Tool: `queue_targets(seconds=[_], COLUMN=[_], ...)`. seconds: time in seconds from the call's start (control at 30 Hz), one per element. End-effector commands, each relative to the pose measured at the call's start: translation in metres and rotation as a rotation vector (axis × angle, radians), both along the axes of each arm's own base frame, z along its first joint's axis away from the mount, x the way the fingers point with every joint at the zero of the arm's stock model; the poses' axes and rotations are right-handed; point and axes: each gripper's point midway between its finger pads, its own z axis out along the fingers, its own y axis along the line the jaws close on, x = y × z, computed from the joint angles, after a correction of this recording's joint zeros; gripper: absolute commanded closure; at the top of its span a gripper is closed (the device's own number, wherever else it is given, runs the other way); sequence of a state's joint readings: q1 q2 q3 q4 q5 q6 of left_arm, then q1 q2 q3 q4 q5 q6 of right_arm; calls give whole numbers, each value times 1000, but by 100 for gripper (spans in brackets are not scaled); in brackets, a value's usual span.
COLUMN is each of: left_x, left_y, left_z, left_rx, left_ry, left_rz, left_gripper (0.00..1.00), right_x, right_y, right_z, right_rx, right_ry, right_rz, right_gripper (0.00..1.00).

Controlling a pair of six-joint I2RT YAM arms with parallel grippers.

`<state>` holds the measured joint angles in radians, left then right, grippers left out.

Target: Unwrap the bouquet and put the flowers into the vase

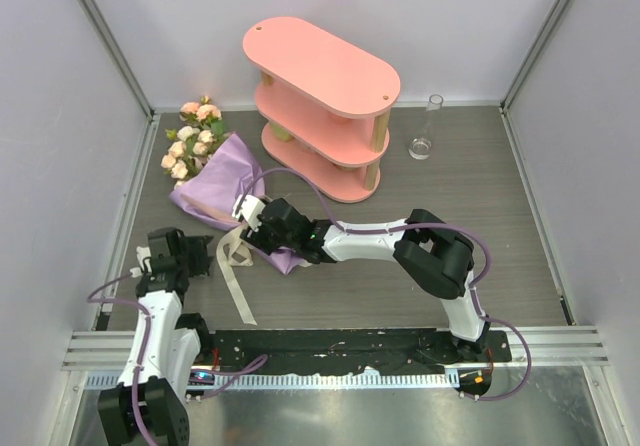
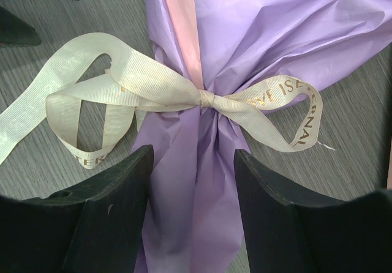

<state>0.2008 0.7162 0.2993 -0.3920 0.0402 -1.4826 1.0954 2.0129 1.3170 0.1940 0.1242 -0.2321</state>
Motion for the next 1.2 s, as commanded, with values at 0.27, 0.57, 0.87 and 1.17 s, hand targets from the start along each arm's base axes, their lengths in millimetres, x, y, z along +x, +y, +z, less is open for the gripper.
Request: queue_targets(seconds=[0.27, 0.57, 0.87, 1.17], left_x=[35, 27, -3, -3], left_y=[-3, -16, -4, -2], left_z=[62, 74, 42, 22], left_rx=[500, 652, 705, 685], left_ry=[-107, -74, 4, 48], left_rz=[-644, -753, -561, -541], left_gripper=[45, 42, 50, 54], right_x=[5, 5, 5, 5], right_y=[7, 8, 7, 7], right_z=[35, 33, 36, 37], right_rx=[84, 86, 89, 94], right_ry=[-41, -39, -41, -42], right_rz=[3, 8, 7, 11], right_gripper=[40, 40, 40, 40])
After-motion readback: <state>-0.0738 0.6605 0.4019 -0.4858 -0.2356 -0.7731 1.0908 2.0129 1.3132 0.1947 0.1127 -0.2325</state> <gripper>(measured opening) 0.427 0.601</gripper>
